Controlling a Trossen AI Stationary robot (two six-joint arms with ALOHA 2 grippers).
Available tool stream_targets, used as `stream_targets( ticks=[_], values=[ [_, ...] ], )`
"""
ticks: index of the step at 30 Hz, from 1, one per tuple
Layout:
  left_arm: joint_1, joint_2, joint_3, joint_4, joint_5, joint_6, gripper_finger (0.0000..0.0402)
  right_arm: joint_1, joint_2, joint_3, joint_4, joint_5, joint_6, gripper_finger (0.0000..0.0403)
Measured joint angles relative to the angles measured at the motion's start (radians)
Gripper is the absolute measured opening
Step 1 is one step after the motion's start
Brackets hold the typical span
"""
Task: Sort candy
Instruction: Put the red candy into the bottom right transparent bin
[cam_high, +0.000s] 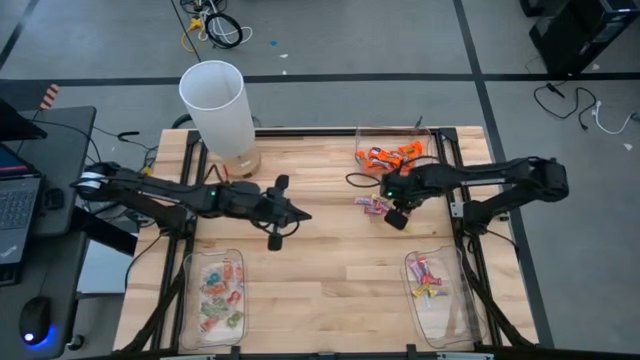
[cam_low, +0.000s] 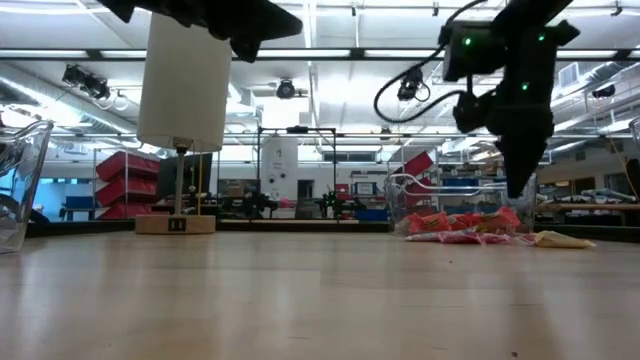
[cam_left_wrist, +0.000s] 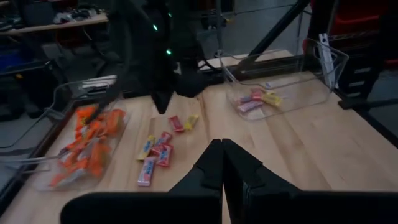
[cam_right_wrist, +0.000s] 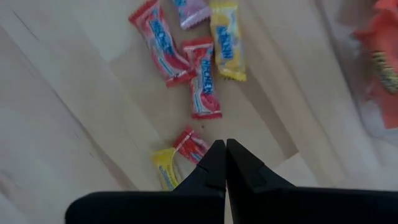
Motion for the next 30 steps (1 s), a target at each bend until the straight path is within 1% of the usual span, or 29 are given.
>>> stream_targets(
  ticks=[7,11,15,26,30],
  values=[
    [-0.008,-0.09,-0.062,-0.014,-0.037,-0.005,0.0003,0.015,0.1,0.001,-0.045,-0.016,0.005,0.0],
    [-0.007,-0.138,-0.107,-0.015,-0.082,-0.011,0.0003,0.039,0.131,0.001,-0.045,-0.029,-0.002,0.0],
    [-0.007,-0.173,-0.14,-0.019,-0.107,-0.033,0.0003,0.057,0.152,0.001,-0.043,-0.03,-0.002,0.0],
    [-0.009,-0.191,-0.148,-0.017,-0.115,-0.025,0.0003,0.058,0.24,0.002,0.034,-0.033,-0.056,0.0],
    [-0.012,-0.191,-0.148,-0.018,-0.115,-0.025,0.0003,0.058,0.27,0.002,0.099,-0.041,-0.077,0.0]
  ],
)
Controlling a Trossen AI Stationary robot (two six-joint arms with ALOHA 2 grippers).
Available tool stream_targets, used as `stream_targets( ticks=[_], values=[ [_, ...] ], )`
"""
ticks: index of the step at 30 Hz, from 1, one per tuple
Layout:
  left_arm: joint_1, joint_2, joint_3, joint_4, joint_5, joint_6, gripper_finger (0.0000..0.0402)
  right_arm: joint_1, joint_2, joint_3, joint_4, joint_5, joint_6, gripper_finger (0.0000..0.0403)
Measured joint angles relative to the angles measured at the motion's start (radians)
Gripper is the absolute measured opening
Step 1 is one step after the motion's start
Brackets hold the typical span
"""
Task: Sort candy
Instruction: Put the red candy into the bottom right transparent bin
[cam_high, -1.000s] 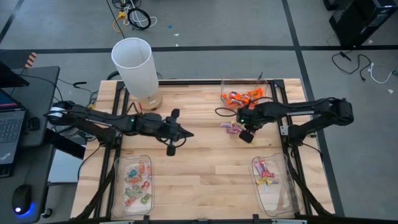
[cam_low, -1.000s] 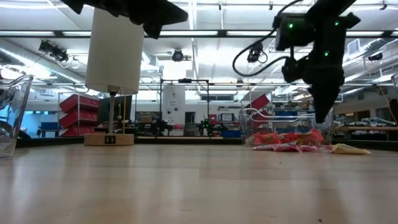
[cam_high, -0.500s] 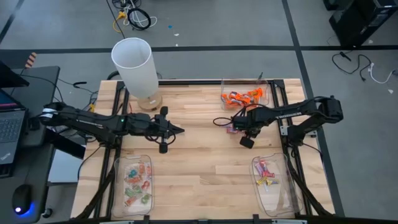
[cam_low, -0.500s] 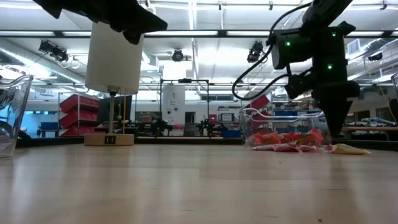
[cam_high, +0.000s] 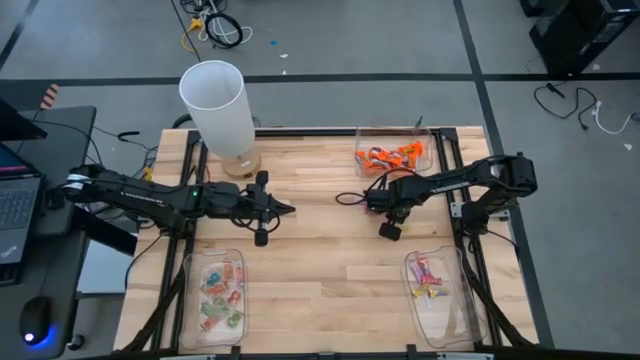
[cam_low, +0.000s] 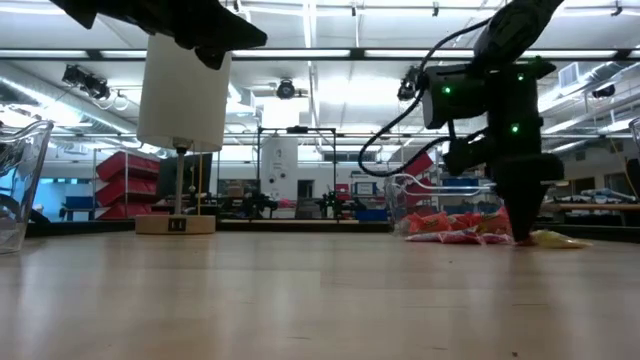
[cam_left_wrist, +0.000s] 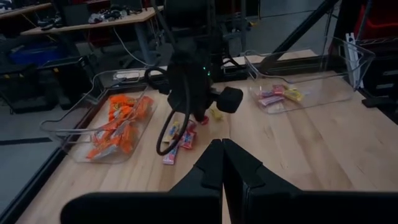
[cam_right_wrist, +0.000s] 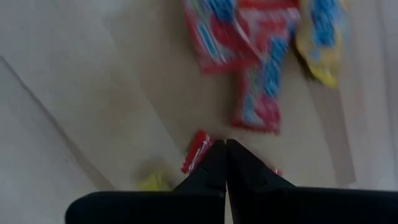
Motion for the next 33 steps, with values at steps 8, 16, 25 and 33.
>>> stream_targets(
  ticks=[8,16,25,33],
  values=[
    [0.0,0.0,0.0,0.0,-0.001,0.001,0.0003,0.018,-0.008,0.004,0.162,-0.024,-0.034,0.0],
    [0.0,0.0,0.0,0.0,-0.002,0.002,0.0003,0.046,-0.039,0.076,0.016,0.169,-0.01,0.0],
    [0.0,0.0,0.0,-0.012,-0.002,0.002,0.0003,0.053,-0.039,0.077,-0.21,0.077,0.005,0.0],
    [0.0,0.0,0.0,-0.028,-0.002,0.002,0.0003,0.098,-0.039,0.077,-0.203,-0.015,0.004,0.0]
  ],
)
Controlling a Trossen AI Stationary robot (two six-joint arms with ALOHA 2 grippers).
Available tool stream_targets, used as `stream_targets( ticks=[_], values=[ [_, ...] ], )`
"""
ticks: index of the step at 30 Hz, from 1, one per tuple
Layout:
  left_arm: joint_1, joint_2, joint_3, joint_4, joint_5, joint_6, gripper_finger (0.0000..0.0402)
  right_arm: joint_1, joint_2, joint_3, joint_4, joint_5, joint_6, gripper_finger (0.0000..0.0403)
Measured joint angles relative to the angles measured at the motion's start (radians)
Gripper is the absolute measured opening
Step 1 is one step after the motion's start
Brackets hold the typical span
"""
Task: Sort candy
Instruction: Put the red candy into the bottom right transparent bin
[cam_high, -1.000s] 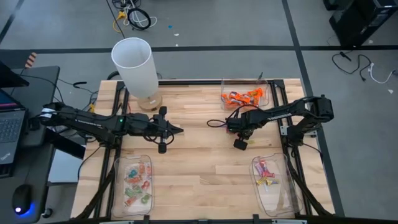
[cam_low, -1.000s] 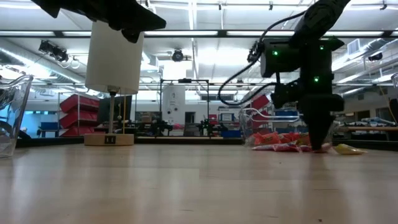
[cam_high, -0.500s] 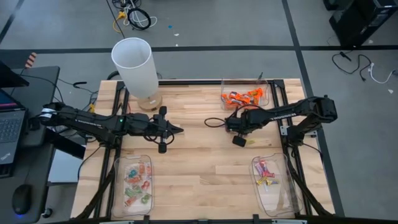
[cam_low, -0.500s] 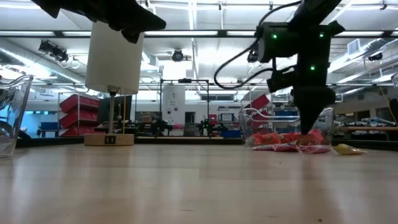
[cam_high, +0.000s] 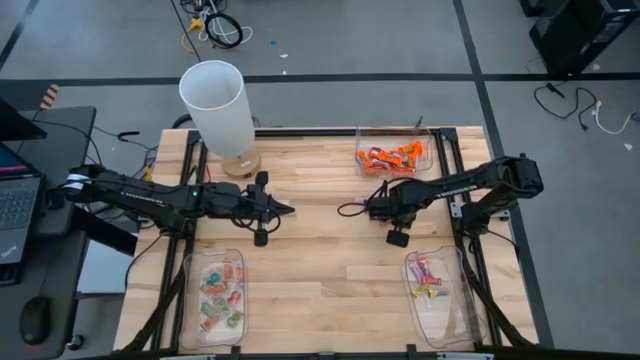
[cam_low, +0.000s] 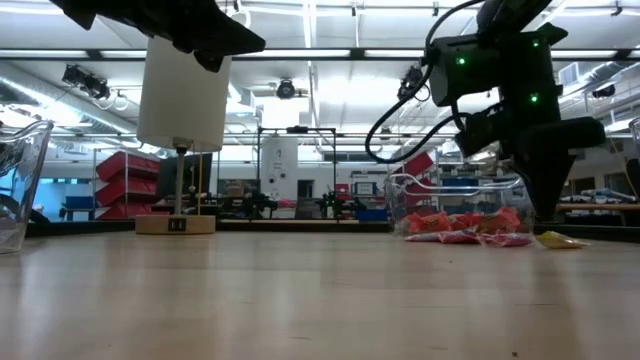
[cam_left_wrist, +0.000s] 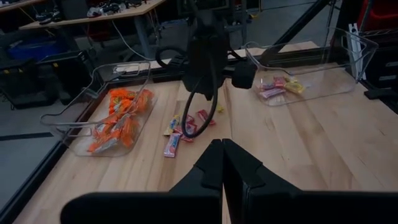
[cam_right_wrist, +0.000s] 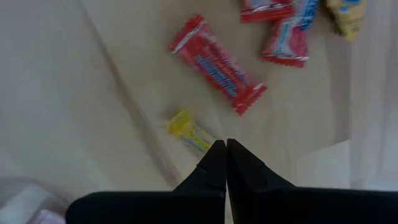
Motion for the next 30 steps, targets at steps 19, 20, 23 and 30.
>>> stream_targets(
  ticks=[19,20,23,30],
  values=[
    [0.0,0.0,0.0,-0.036,0.003,0.0,0.0003,0.015,0.0,0.0,0.064,-0.021,-0.008,0.0],
    [0.0,0.0,0.0,-0.037,0.003,0.0,0.0003,0.015,0.005,0.0,0.065,-0.021,-0.01,0.0],
    [0.0,0.0,0.0,-0.036,0.003,0.0,0.0003,0.015,0.032,-0.001,0.064,-0.021,-0.03,0.0],
    [-0.001,0.0,0.0,-0.037,0.003,0.0,0.0003,0.015,0.104,-0.001,0.069,-0.025,-0.068,0.0]
  ],
)
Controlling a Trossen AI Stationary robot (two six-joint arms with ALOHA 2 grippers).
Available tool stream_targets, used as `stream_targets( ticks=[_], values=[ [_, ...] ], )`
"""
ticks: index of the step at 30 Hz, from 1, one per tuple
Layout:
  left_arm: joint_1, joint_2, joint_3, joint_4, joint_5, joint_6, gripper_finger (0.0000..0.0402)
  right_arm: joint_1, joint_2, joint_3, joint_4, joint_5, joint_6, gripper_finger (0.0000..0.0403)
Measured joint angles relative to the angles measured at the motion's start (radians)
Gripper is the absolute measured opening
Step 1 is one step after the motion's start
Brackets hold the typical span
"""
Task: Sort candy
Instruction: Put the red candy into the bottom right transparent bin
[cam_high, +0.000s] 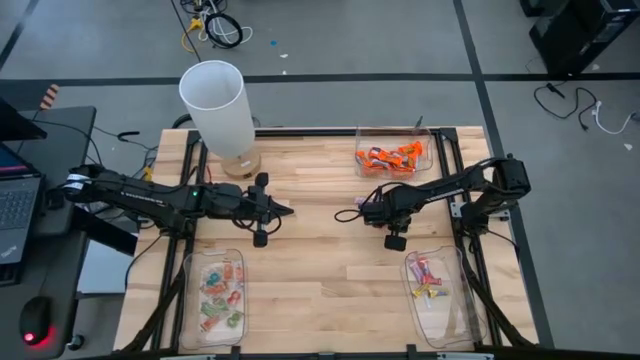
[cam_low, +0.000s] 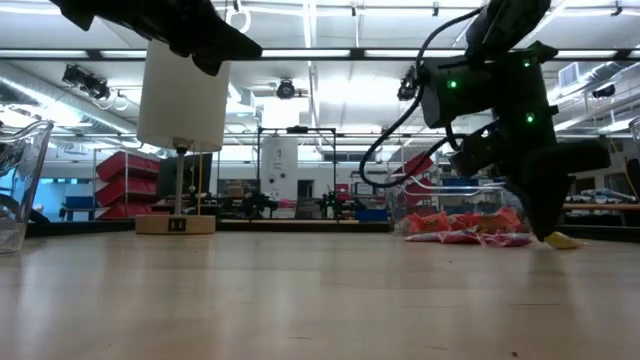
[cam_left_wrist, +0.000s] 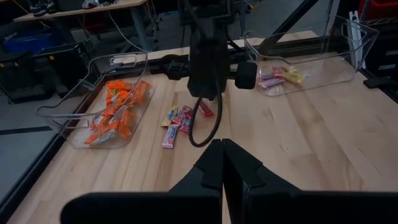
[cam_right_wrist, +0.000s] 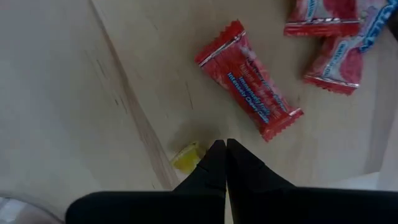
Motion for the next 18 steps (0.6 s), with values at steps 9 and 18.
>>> stream_targets(
  ticks=[9,18],
  values=[
    [0.0,0.0,0.0,0.007,-0.001,0.013,0.0003,-0.003,-0.015,0.021,0.088,0.022,-0.023,0.0],
    [0.0,0.0,0.0,0.004,-0.004,0.013,0.0003,-0.007,-0.015,0.066,-0.208,-0.025,0.047,0.0]
  ],
)
